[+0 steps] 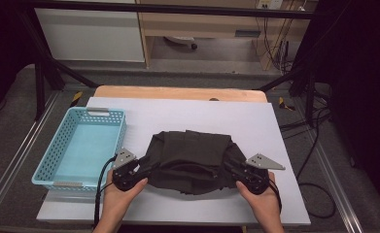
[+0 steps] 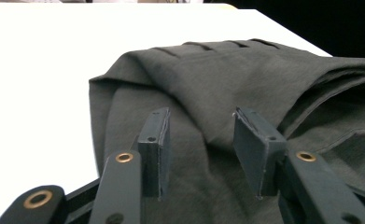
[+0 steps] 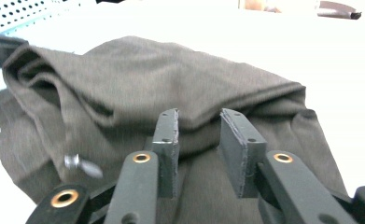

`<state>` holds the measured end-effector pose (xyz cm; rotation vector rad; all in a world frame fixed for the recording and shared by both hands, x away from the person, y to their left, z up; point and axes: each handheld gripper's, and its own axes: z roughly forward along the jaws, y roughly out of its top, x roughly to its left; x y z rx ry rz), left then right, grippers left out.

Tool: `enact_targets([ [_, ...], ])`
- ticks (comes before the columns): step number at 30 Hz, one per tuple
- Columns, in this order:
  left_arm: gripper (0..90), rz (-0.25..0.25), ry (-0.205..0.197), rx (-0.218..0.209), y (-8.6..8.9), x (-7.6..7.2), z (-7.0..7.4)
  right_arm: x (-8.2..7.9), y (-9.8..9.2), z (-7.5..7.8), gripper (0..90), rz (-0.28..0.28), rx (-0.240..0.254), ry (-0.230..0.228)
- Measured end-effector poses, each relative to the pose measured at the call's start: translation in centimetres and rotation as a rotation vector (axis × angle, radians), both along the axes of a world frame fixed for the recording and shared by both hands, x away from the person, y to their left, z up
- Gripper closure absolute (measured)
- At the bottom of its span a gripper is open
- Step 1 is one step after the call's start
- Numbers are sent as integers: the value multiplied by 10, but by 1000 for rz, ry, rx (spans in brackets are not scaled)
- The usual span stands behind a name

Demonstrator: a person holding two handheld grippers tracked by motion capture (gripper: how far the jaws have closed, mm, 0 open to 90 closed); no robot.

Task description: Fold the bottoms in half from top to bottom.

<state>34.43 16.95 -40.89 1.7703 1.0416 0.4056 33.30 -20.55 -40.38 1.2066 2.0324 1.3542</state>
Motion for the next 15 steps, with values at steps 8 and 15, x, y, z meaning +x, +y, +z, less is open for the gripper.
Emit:
enact_targets([
  [8,537,-37,-18,14,-18,3,6,8,11,14,627,11,16,-18],
  [15,513,-75,22,68,-24,0,-7,1,27,1,576,71,-9,16],
])
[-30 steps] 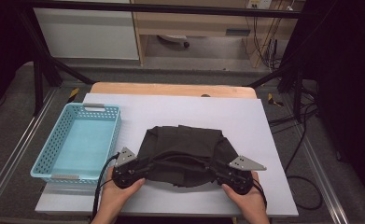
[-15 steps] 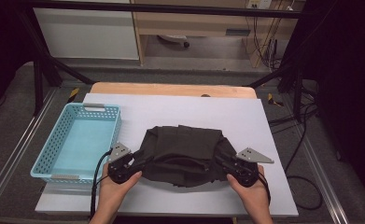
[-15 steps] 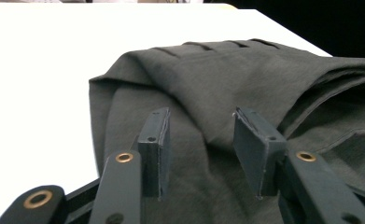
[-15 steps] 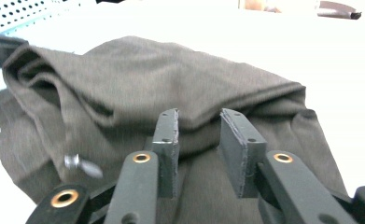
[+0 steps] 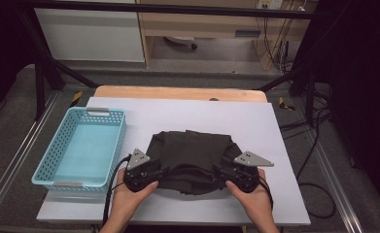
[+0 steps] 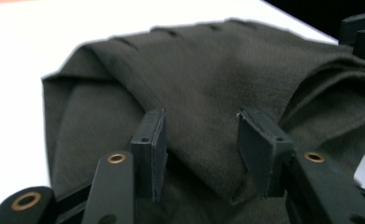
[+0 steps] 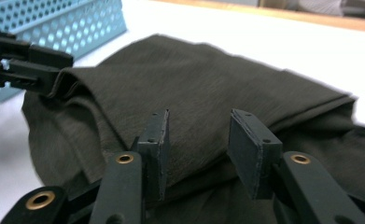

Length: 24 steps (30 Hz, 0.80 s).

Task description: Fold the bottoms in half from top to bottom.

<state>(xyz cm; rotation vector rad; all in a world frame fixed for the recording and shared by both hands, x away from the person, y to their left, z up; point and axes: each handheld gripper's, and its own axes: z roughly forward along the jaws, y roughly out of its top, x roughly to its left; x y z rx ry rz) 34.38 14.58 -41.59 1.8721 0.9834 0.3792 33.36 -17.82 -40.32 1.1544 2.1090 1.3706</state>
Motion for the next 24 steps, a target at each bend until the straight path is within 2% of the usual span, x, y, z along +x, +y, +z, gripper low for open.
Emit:
enact_targets([
  [1,511,-7,7,15,-2,-1,-6,-1,1,-3,558,8,-6,4],
  [4,507,-11,16,18,-3,-2,-10,-4,4,-11,496,4,-14,17],
  [5,502,-12,16,34,-3,-1,-13,-5,5,-13,474,-4,-22,18],
  [9,485,-13,28,43,-3,0,-22,-6,6,-20,403,-16,-29,32],
  [14,484,-20,36,44,-2,1,-25,-4,5,-27,387,-18,-28,65],
  [19,487,-32,46,52,-1,2,-29,-2,10,-39,350,-11,-55,105],
  [24,490,-38,53,53,-1,3,-32,0,9,-43,336,-12,-46,129],
])
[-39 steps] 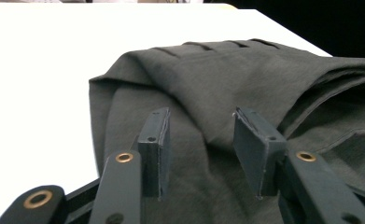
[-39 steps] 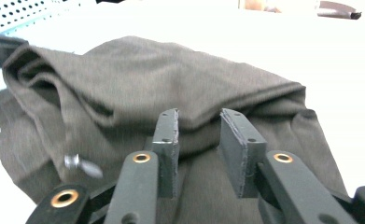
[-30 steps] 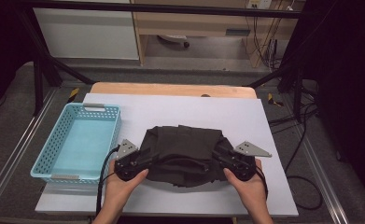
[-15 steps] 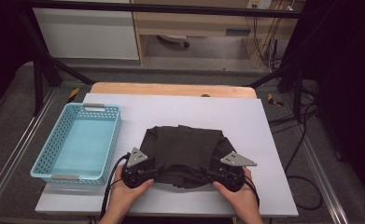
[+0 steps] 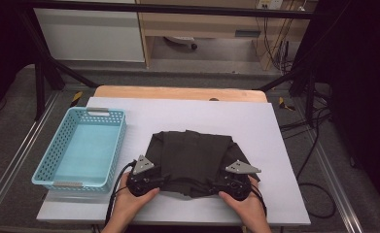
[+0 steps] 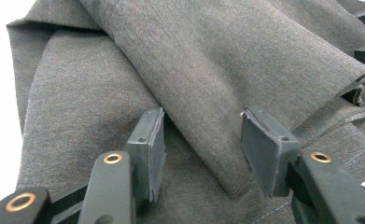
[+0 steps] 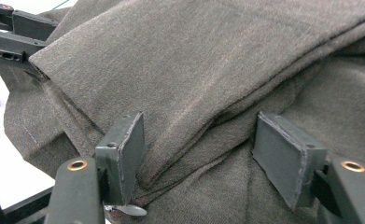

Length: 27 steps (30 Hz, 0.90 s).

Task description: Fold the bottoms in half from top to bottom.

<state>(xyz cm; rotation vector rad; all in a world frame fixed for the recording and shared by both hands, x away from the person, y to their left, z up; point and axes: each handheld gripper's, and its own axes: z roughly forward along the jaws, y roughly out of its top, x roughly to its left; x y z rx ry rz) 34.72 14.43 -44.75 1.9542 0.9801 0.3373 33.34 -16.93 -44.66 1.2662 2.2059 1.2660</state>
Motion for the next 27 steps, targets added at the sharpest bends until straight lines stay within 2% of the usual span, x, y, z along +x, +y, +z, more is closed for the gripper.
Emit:
enact_targets([
  [5,493,-2,2,2,-1,0,-1,2,0,-4,334,-1,5,31],
  [14,493,-7,5,-2,0,0,-2,-1,-1,-2,346,1,-12,56],
  [17,494,-5,4,0,0,0,-3,-3,-1,-2,349,6,-10,85],
  [26,522,-13,0,1,-2,0,-4,0,0,0,368,28,-35,104],
  [27,528,-15,1,1,-3,-1,-4,0,1,0,372,31,-41,93],
])
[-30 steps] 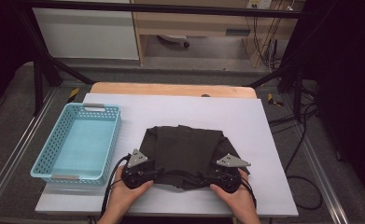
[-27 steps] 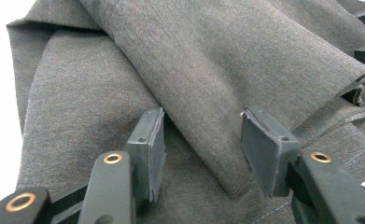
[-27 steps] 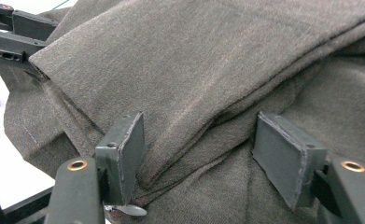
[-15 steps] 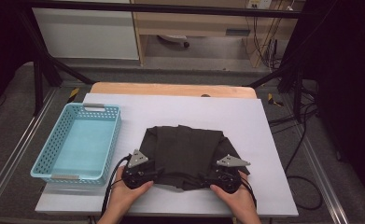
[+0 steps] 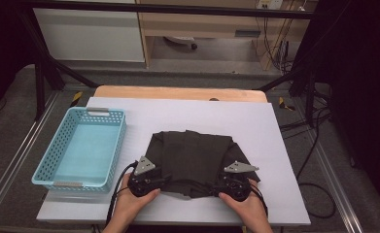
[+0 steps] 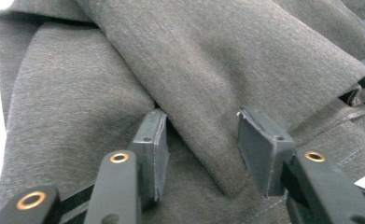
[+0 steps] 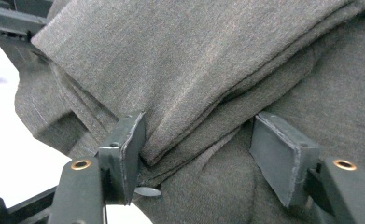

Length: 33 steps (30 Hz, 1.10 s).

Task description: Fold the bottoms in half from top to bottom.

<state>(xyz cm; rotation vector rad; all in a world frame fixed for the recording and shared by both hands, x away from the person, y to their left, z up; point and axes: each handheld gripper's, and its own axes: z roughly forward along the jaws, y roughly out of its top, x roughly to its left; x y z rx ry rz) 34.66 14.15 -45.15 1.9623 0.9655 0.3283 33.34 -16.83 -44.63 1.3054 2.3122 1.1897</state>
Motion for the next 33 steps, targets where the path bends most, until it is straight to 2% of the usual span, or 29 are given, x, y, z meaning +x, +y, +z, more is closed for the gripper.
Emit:
enact_targets([
  [3,541,-9,6,-5,0,1,0,0,2,5,382,14,2,-24],
  [9,578,-23,18,-21,1,2,0,4,1,12,391,17,30,-34],
  [11,614,-24,14,-23,0,2,0,6,3,13,416,21,16,-45],
  [14,664,-29,7,-24,-2,0,2,6,7,18,496,22,-15,-100],
  [15,664,-33,7,-25,-3,0,2,6,7,18,496,22,-15,-100],
  [17,732,-37,5,-32,-5,0,3,7,5,20,598,20,-13,-114],
  [22,805,-47,-6,-38,-11,0,5,10,-1,23,708,16,-5,-132],
  [26,816,-60,-22,-51,-16,-1,9,10,-4,27,724,1,-4,-154],
  [28,818,-74,-37,-42,-23,-1,9,13,-12,30,731,-15,0,-168],
  [33,808,-58,-37,-22,-25,-1,4,15,-15,22,731,-5,-30,-172],
])
